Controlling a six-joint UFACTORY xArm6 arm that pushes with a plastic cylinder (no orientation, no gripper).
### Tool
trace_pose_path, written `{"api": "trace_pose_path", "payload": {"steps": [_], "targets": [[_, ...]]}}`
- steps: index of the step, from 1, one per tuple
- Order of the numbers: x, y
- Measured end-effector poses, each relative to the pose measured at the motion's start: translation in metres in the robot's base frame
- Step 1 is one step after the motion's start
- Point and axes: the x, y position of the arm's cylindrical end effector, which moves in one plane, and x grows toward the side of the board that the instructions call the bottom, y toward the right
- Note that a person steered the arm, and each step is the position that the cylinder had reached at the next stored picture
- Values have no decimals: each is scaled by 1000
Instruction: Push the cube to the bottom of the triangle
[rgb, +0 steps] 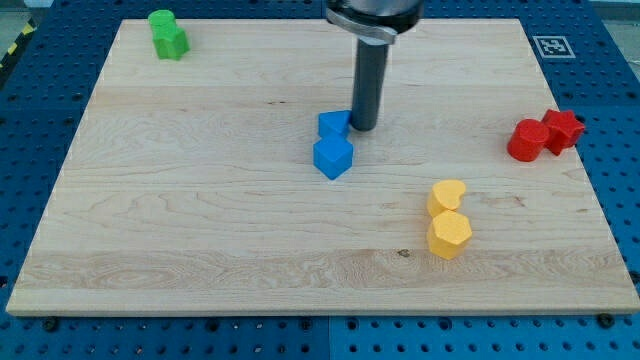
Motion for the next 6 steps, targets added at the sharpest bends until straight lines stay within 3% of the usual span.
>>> {"api": "trace_pose_path", "payload": {"steps": [1, 3, 5, 6], "targets": [[2, -25], [11, 10], [44, 9], [43, -27]]}}
